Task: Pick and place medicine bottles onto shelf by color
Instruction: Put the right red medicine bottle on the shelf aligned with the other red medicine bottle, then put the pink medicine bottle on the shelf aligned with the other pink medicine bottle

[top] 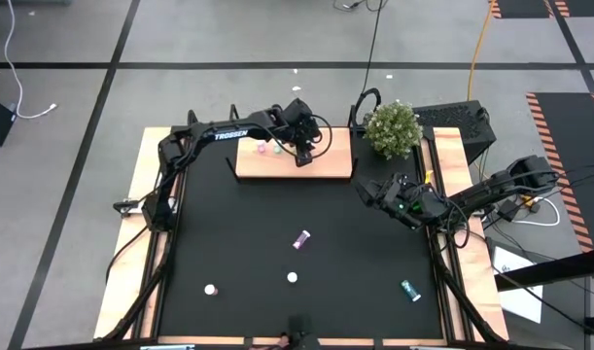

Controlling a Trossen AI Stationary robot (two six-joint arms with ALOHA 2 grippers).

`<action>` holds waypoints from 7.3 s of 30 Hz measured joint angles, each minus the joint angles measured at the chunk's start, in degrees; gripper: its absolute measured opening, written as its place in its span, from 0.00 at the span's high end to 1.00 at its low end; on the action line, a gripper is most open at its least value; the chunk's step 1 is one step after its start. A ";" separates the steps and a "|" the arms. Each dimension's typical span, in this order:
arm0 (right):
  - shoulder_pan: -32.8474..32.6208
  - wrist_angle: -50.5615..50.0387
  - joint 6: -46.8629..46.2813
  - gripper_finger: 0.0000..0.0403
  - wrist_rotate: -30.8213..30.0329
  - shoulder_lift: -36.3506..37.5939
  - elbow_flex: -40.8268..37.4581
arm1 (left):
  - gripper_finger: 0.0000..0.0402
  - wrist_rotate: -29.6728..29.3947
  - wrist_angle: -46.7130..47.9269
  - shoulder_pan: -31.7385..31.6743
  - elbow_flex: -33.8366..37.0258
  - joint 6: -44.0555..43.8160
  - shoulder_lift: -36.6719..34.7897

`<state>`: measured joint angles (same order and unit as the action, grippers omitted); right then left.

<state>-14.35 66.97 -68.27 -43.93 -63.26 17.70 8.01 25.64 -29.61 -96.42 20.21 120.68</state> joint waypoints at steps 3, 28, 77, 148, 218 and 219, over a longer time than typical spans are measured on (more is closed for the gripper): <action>0.00 -0.01 -0.01 0.25 0.10 0.00 0.03 | 0.67 0.13 -1.40 0.00 -0.04 -0.36 0.68; -0.02 -0.02 -1.57 0.25 2.47 0.00 0.03 | 0.59 -1.21 -2.42 -0.13 0.02 -2.06 -0.57; -9.36 -42.03 44.23 0.34 33.12 -1.21 27.94 | 0.33 -6.80 21.34 23.38 -38.56 -27.90 -14.76; -9.55 -86.23 -6.24 0.48 27.25 -40.11 53.96 | 0.33 -12.98 12.67 57.15 35.06 -79.51 -42.42; 3.69 -84.34 11.39 0.49 44.42 -44.35 53.91 | 0.68 -36.59 5.83 59.74 35.26 -104.17 -37.86; 3.83 -84.18 10.85 0.49 44.44 -44.35 53.90 | 0.68 -36.57 6.19 59.74 35.26 -105.42 -37.86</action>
<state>-10.52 -17.21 -57.42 0.51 -107.61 71.61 -28.56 31.83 30.13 -61.17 -85.21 82.83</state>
